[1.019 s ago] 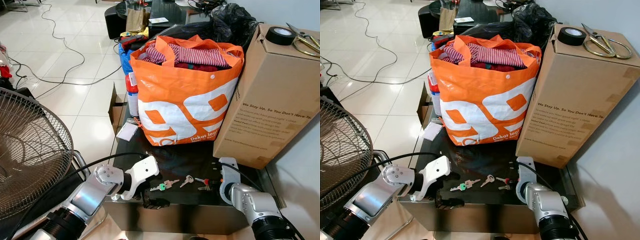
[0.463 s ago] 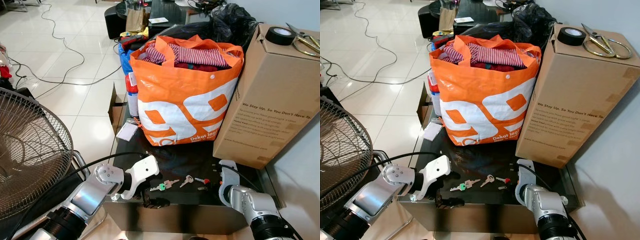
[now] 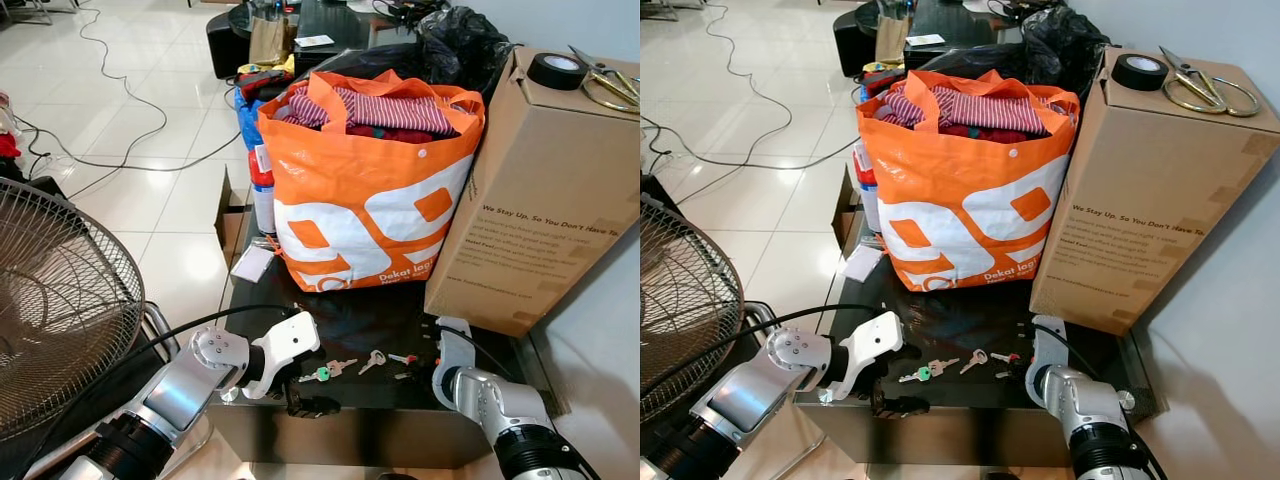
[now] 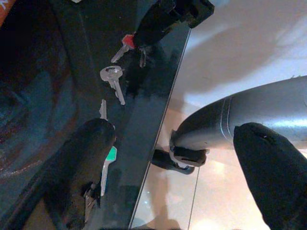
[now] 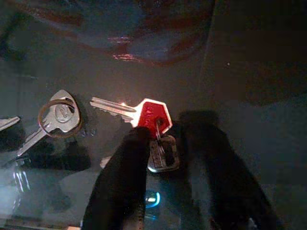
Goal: Hang keys on a hook
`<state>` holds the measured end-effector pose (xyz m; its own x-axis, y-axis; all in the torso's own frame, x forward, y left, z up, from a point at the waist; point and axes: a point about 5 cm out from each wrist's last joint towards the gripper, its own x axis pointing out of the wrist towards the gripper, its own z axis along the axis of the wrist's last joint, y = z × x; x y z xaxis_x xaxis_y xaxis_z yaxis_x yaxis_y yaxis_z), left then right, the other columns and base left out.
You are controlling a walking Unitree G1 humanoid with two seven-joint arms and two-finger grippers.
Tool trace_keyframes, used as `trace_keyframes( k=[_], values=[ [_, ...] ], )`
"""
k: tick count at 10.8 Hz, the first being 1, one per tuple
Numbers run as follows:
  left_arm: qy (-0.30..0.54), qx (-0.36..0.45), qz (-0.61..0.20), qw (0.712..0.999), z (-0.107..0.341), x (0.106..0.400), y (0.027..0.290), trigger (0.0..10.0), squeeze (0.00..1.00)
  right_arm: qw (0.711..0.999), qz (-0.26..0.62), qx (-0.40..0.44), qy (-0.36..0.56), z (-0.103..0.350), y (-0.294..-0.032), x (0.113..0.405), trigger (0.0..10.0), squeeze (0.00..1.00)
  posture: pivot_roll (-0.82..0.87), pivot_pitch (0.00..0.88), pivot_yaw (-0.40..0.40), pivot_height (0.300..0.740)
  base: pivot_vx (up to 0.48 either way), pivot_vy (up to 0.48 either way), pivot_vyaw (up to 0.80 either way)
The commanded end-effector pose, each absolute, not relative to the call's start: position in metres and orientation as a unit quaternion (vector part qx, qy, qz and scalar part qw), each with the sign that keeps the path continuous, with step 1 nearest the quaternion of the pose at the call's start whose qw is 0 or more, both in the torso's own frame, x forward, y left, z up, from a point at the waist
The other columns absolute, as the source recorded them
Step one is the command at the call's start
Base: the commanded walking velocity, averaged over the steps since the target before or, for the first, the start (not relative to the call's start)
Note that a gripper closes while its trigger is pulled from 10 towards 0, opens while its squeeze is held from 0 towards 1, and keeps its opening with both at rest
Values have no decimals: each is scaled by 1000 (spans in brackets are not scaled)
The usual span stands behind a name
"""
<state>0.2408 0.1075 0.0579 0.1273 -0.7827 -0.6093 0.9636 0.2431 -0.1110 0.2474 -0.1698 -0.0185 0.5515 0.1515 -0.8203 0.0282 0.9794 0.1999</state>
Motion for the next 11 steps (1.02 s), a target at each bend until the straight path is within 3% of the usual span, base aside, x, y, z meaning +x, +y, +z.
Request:
trace_keyframes(
  k=[1, 3, 5, 8, 10, 11],
  values=[
    [291, 166, -593, 732, 57, 242, 107, 10000, 0, 877, 35, 95, 470, -18, -170, 249, 1843, 0, -217, 0, -7, 740, 0, 0, 0],
    [291, 165, -593, 732, 57, 242, 106, 10000, 0, 874, 39, 85, 476, -20, -171, 247, 1294, 0, -220, 0, -7, 740, 0, 0, 0],
    [290, 164, -595, 732, 57, 242, 105, 10000, 0, 873, 41, 83, 479, -20, -171, 246, 0, 0, -220, 0, -7, 740, 0, 0, 0],
    [283, 166, -585, 742, 58, 246, 104, 10000, 0, 877, 43, 88, 471, -16, -174, 248, 0, 0, -210, 0, -15, 740, 0, 0, 0],
    [224, 175, -526, 802, 64, 256, 106, 10000, 0, 893, 53, 95, 436, 2, -184, 249, 0, 0, -176, 0, -12, 740, 0, 0, 0],
    [173, 144, -449, 865, 69, 262, 112, 10000, 0, 914, 68, 99, 388, 27, -189, 245, 0, 0, -160, 0, -1, 740, 0, 0, 0]
  ],
)
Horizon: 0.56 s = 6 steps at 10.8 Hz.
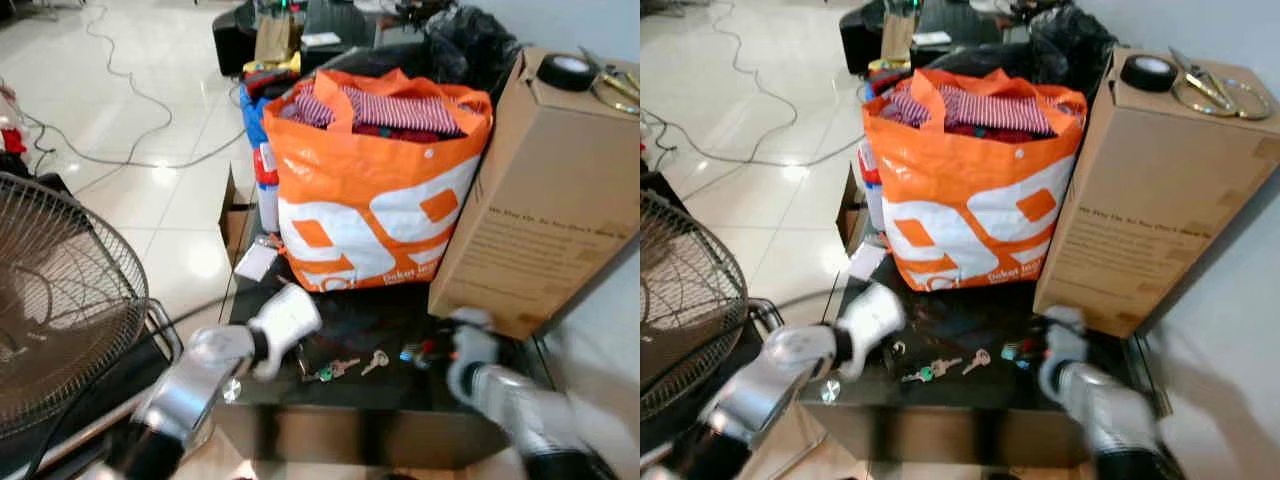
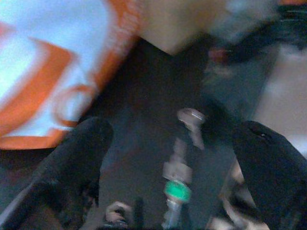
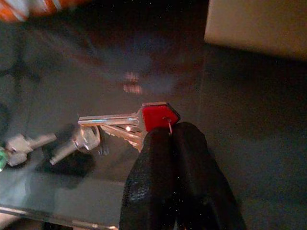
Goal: Hang keys on a hook
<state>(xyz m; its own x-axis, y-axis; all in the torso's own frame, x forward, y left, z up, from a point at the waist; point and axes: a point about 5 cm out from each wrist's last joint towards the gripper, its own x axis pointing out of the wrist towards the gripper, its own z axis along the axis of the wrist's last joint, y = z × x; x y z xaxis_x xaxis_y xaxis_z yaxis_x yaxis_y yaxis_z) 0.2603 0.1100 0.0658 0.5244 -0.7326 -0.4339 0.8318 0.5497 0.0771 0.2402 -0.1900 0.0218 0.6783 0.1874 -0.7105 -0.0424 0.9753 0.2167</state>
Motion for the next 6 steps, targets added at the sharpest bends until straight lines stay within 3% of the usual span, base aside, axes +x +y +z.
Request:
trace_keyframes(
  k=[1, 2, 3, 5, 6],
  values=[
    [156, 135, -421, 884, 70, 264, 115, 10000, 0, 922, 75, 96, 367, 38, -189, 243, 0, 0, -148, 0, 8, 740, 0, 0, 0],
    [125, 142, -369, 910, 89, 283, 140, 10000, 0, 934, 93, 80, 335, 58, -188, 235, 0, 0, -137, 0, 21, 740, 0, 0, 0],
    [98, 141, -345, 923, 108, 289, 143, 10000, 0, 947, 93, 55, 303, 73, -188, 231, 0, 0, -127, 0, 25, 740, 0, 0, 0],
    [14, 155, -239, 959, 140, 291, 150, 10000, 0, 990, 18, 19, 140, 125, -192, 226, 0, 0, -119, 0, 36, 740, 0, 0, 0],
    [-19, 151, -196, 969, 150, 295, 153, 10000, 0, 996, -32, 2, 87, 138, -192, 225, 0, 0, -137, 0, 62, 740, 0, 0, 0]
  ],
)
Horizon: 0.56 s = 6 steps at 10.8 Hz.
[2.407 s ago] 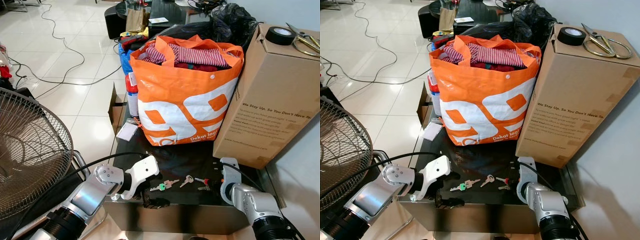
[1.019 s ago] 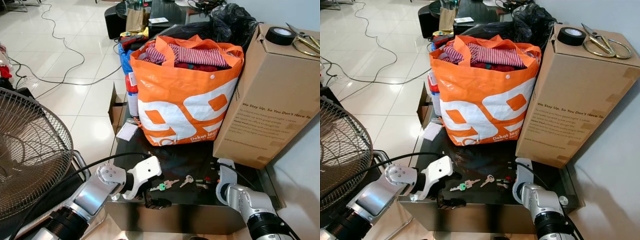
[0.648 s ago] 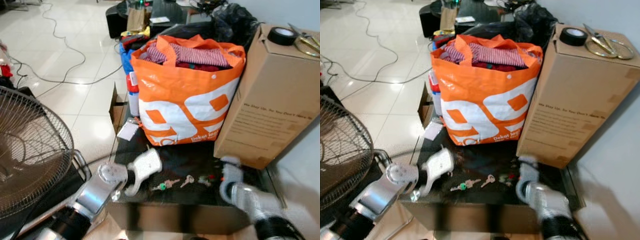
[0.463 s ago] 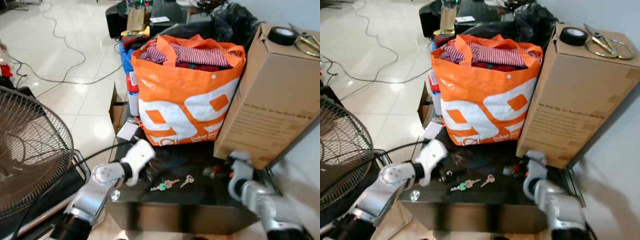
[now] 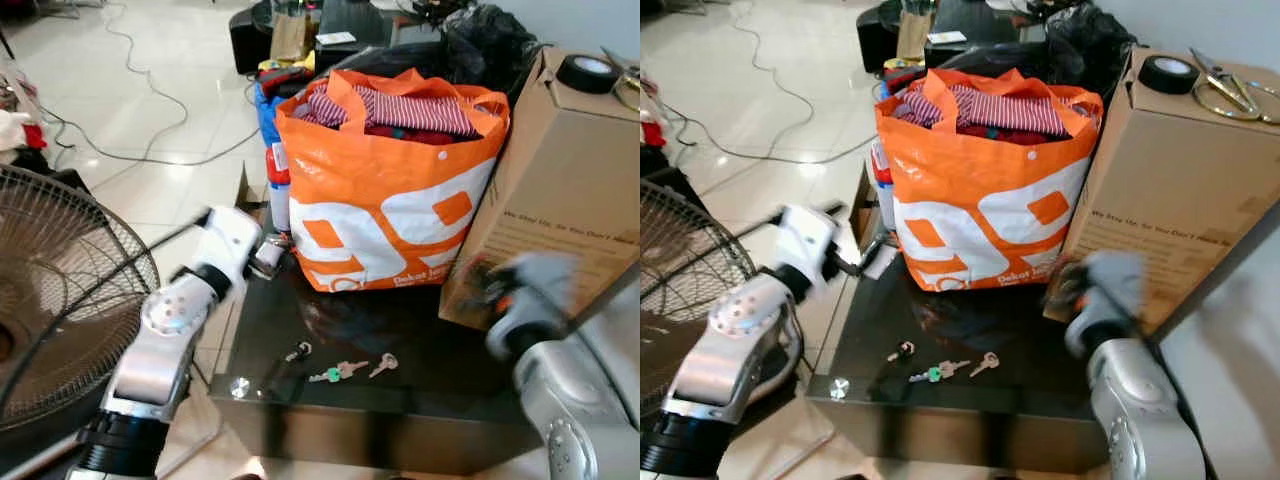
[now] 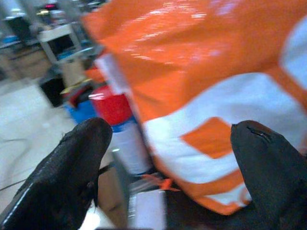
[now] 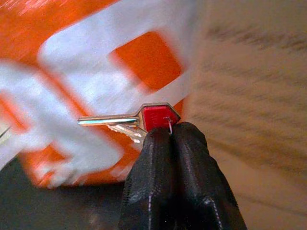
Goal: Hang keys on a hook
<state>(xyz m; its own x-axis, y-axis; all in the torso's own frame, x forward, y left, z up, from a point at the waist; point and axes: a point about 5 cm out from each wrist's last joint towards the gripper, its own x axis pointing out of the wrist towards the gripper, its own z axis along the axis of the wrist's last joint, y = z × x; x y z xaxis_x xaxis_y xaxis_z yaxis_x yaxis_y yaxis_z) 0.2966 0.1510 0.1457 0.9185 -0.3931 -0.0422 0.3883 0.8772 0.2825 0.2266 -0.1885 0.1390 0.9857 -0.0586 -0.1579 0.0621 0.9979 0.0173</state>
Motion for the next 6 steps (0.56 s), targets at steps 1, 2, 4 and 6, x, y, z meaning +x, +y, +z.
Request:
trace_keyframes(
  k=[1, 2, 4, 6],
  values=[
    [-14, 147, -189, 971, 149, 301, 150, 10000, 0, 996, -54, 12, 65, 141, -190, 225, 0, 0, -143, 0, 85, 740, 0, 0, 0],
    [-7, 156, -205, 966, 148, 302, 144, 10000, 0, 997, -56, 26, 49, 144, -187, 225, 0, 0, -142, 0, 98, 740, 0, 0, 0],
    [5, 173, -231, 957, 144, 302, 139, 10000, 0, 997, -55, 26, 42, 142, -181, 230, 0, 0, -142, 0, 107, 740, 0, 0, 0],
    [34, 177, -242, 953, 133, 298, 144, 10000, 0, 991, -81, 5, 106, 121, -190, 227, 0, 0, -142, 0, 89, 740, 0, 0, 0]
  ],
)
